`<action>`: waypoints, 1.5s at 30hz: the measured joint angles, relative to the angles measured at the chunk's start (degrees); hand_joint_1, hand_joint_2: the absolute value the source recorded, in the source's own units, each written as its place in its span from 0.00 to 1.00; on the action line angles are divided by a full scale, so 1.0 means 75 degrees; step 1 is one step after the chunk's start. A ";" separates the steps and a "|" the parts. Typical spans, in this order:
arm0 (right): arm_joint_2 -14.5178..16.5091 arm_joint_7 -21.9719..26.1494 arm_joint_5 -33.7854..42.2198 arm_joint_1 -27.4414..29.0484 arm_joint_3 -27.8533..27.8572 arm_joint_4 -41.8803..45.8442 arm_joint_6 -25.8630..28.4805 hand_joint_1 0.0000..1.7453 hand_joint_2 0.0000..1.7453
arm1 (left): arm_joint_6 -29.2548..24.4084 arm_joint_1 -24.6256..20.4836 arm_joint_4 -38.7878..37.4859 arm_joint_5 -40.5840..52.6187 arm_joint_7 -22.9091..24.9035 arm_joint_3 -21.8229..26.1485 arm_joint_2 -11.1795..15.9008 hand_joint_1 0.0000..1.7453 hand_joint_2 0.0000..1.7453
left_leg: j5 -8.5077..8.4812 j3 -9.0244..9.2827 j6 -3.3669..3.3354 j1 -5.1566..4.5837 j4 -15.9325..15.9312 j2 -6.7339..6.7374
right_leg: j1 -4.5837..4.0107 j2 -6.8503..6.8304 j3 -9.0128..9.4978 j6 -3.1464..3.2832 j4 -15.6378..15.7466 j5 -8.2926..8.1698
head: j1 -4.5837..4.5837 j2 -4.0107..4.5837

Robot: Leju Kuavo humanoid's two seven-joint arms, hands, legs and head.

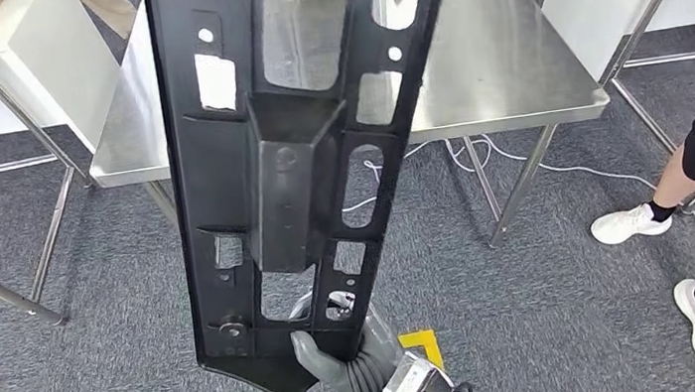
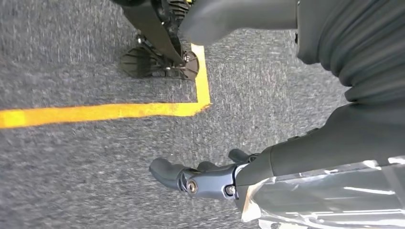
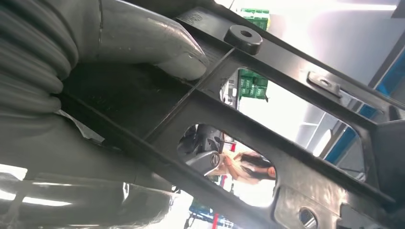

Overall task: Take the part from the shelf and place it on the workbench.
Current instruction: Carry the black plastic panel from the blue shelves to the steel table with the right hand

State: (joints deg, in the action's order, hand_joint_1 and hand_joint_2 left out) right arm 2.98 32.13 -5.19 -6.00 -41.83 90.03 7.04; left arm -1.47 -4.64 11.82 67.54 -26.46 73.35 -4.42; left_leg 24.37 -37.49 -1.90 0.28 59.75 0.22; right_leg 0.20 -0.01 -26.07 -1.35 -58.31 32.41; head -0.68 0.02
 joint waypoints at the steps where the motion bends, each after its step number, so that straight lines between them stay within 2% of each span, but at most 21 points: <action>1: 0.0010 -0.0006 0.0012 -0.0034 -0.0006 -0.0014 0.0000 1.00 1.00 | -0.0002 0.0002 0.0000 -0.0001 0.0002 0.0001 0.0000 0.00 1.00 | 0.0009 0.0088 -0.0046 0.0005 -0.0039 -0.0015 | -0.0010 0.0000 -0.0009 -0.0036 -0.0148 0.0004 | 0.0007 0.0000; 3: 0.0028 -0.0019 0.0030 -0.0114 -0.0020 -0.0048 0.0000 1.00 1.00 | -0.0004 -0.0003 0.0000 -0.0001 0.0004 0.0002 -0.0001 0.00 1.00 | 0.0056 0.0225 -0.0121 0.0018 -0.0069 -0.0042 | -0.0003 0.0002 -0.0391 -0.0038 -0.0776 0.0090 | 0.0024 0.0000; 6: 0.0036 -0.0061 0.0052 -0.0166 -0.0047 -0.0111 0.0000 1.00 1.00 | -0.0027 -0.0004 0.0000 -0.0001 0.0007 0.0003 0.0000 0.00 1.00 | 0.0242 0.0378 -0.0171 -0.0009 -0.0070 -0.0095 | -0.0016 0.0004 -0.1360 0.0056 -0.1882 0.0539 | 0.0038 0.0000; 8: 0.0042 -0.0088 0.0064 -0.0178 -0.0062 -0.0147 0.0000 1.00 1.00 | -0.0042 0.0002 0.0000 -0.0001 0.0016 0.0003 -0.0001 0.00 1.00 | 0.0404 0.0579 -0.0182 -0.0046 -0.0070 -0.0139 | -0.0032 0.0004 -0.1654 0.0065 -0.1773 0.0600 | 0.0041 0.0000; 9: 0.0043 -0.0101 0.0069 -0.0193 -0.0074 -0.0163 0.0000 1.00 1.00 | -0.0044 0.0002 0.0000 -0.0001 0.0025 0.0003 -0.0002 0.00 1.00 | 0.0492 0.0701 -0.0180 -0.0063 -0.0073 -0.0156 | -0.0040 0.0004 -0.1649 0.0020 -0.1407 0.0362 | 0.0042 0.0000; 11: 0.0042 -0.0129 0.0082 -0.0236 -0.0110 -0.0203 0.0000 1.00 1.00 | -0.0052 0.0003 -0.0002 -0.0001 0.0056 0.0003 -0.0014 0.00 1.00 | 0.0666 0.0900 -0.0154 -0.0095 -0.0071 -0.0182 | -0.0064 -0.0001 -0.1535 -0.0054 -0.0614 -0.0375 | 0.0030 0.0000; 13: 0.0048 -0.0152 0.0100 -0.0286 -0.0151 -0.0242 0.0001 1.00 1.00 | -0.0066 0.0002 -0.0004 -0.0001 0.0087 0.0003 -0.0022 0.00 1.00 | 0.0796 0.1011 -0.0084 -0.0112 -0.0056 -0.0190 | -0.0077 0.0003 -0.1404 0.0032 -0.0238 -0.0854 | 0.0018 0.0000; 15: 0.0074 -0.0159 0.0122 -0.0346 -0.0181 -0.0267 0.0003 1.00 1.00 | -0.0076 -0.0005 -0.0002 -0.0001 0.0106 0.0003 -0.0020 0.00 1.00 | 0.0837 0.1043 -0.0023 -0.0099 0.0018 -0.0182 | -0.0048 0.0021 -0.1275 0.0183 -0.0164 -0.0927 | 0.0025 0.0000; 17: 0.0101 -0.0156 0.0144 -0.0396 -0.0205 -0.0289 0.0005 1.00 1.00 | -0.0084 -0.0016 -0.0003 -0.0001 0.0112 0.0003 -0.0024 0.00 1.00 | 0.0831 0.0846 0.0036 -0.0071 0.0416 -0.0153 | -0.0002 0.0028 -0.1135 0.0290 -0.0107 -0.0890 | 0.0020 0.0000; 21: 0.0111 -0.0152 0.0181 -0.0425 -0.0264 -0.0369 0.0012 1.00 1.00 | -0.0087 -0.0002 -0.0003 -0.0009 0.0112 0.0005 -0.0023 0.00 1.00 | 0.1312 -0.0241 0.0262 0.0037 0.1839 -0.0092 | 0.0020 0.0039 -0.0873 0.0419 -0.0074 -0.0679 | 0.0001 0.0000; 23: 0.0112 -0.0152 0.0195 -0.0434 -0.0296 -0.0430 0.0015 1.00 1.00 | -0.0081 0.0005 -0.0003 -0.0022 0.0108 0.0007 -0.0010 0.00 1.00 | 0.1340 -0.0521 0.0328 0.0091 0.1788 -0.0071 | 0.0032 0.0065 -0.0699 0.0399 -0.0074 -0.0534 | -0.0004 0.0000; 26: 0.0154 -0.0137 0.0226 -0.0525 -0.0360 -0.0555 0.0012 1.00 1.00 | -0.0074 0.0005 -0.0003 -0.0063 0.0111 0.0026 0.0018 0.00 1.00 | 0.0362 -0.0298 0.0284 0.0105 0.0561 -0.0048 | 0.0034 0.0082 -0.0413 0.0323 -0.0067 -0.0287 | -0.0006 0.0000; 28: 0.0215 -0.0115 0.0243 -0.0628 -0.0392 -0.0657 0.0006 1.00 1.00 | -0.0090 0.0005 -0.0003 -0.0107 0.0126 0.0069 0.0031 0.00 1.00 | -0.0028 -0.0158 0.0168 0.0062 0.0097 -0.0049 | 0.0007 0.0095 -0.0301 0.0226 -0.0054 -0.0177 | -0.0019 0.0000; 30: 0.0266 -0.0100 0.0250 -0.0707 -0.0422 -0.0734 0.0003 1.00 1.00 | -0.0106 0.0002 -0.0002 -0.0130 0.0139 0.0116 0.0039 0.00 1.00 | -0.0014 -0.0058 0.0037 0.0022 0.0031 -0.0057 | -0.0032 0.0103 -0.0221 0.0120 -0.0092 -0.0158 | -0.0023 0.0000; 32: 0.0293 -0.0092 0.0251 -0.0764 -0.0447 -0.0790 0.0003 1.00 1.00 | -0.0112 0.0001 -0.0002 -0.0137 0.0142 0.0138 0.0042 0.00 1.00 | -0.0001 0.0104 -0.0080 0.0025 -0.0046 -0.0065 | -0.0037 0.0095 -0.0337 0.0078 -0.0406 -0.0150 | -0.0018 0.0000; 35: 0.0293 -0.0082 0.0254 -0.0825 -0.0468 -0.0865 0.0003 1.00 1.00 | -0.0113 -0.0009 -0.0002 -0.0144 0.0142 0.0154 0.0048 0.00 1.00 | 0.0106 0.0270 -0.0198 0.0036 -0.0091 -0.0081 | -0.0009 0.0089 -0.1125 0.0108 -0.1575 0.0152 | 0.0000 0.0000; 37: 0.0284 -0.0082 0.0254 -0.0828 -0.0473 -0.0919 0.0003 1.00 1.00 | -0.0113 -0.0011 -0.0002 -0.0150 0.0142 0.0172 0.0052 0.00 1.00 | 0.0217 0.0367 -0.0202 0.0036 -0.0090 -0.0097 | 0.0004 0.0089 -0.1644 0.0099 -0.2043 0.0434 | 0.0010 0.0000; 39: 0.0283 -0.0082 0.0260 -0.0829 -0.0485 -0.0959 0.0002 1.00 1.00 | -0.0114 -0.0011 -0.0003 -0.0162 0.0143 0.0186 0.0052 0.00 1.00 | 0.0346 0.0523 -0.0171 0.0036 -0.0089 -0.0118 | 0.0026 0.0084 -0.1721 -0.0026 -0.1657 0.0261 | 0.0014 0.0000; 41: 0.0285 -0.0081 0.0283 -0.0839 -0.0504 -0.0996 -0.0018 1.00 1.00 | -0.0132 -0.0011 -0.0003 -0.0206 0.0157 0.0196 0.0051 0.00 1.00 | 0.0487 0.0696 -0.0111 0.0031 -0.0082 -0.0137 | 0.0055 0.0054 -0.1515 -0.0175 -0.0746 -0.0400 | 0.0020 0.0000; 43: 0.0314 -0.0078 0.0320 -0.0884 -0.0543 -0.1059 -0.0084 1.00 1.00 | -0.0202 -0.0015 -0.0003 -0.0299 0.0190 0.0228 0.0050 0.00 1.00 | 0.0613 0.0785 -0.0014 0.0020 -0.0082 -0.0142 | 0.0036 0.0008 -0.1362 -0.0098 -0.0225 -0.0795 | 0.0020 0.0000; 45: 0.0403 -0.0077 0.0356 -0.0961 -0.0599 -0.1128 -0.0171 1.00 1.00 | -0.0306 -0.0026 -0.0003 -0.0417 0.0230 0.0293 0.0047 0.00 1.00 | 0.0685 0.0836 0.0082 0.0028 -0.0049 -0.0123 | 0.0026 0.0005 -0.1298 0.0087 -0.0167 -0.0824 | 0.0013 0.0000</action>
State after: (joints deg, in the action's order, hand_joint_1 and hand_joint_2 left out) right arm 6.00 31.55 -2.51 -13.20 -46.33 81.57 5.76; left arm -3.76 -4.84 11.80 64.42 -24.74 75.55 -4.06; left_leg 29.51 -31.22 -1.28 0.49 59.38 -0.70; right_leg 0.40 0.03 -35.80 -0.70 -59.56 26.23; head -0.59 0.02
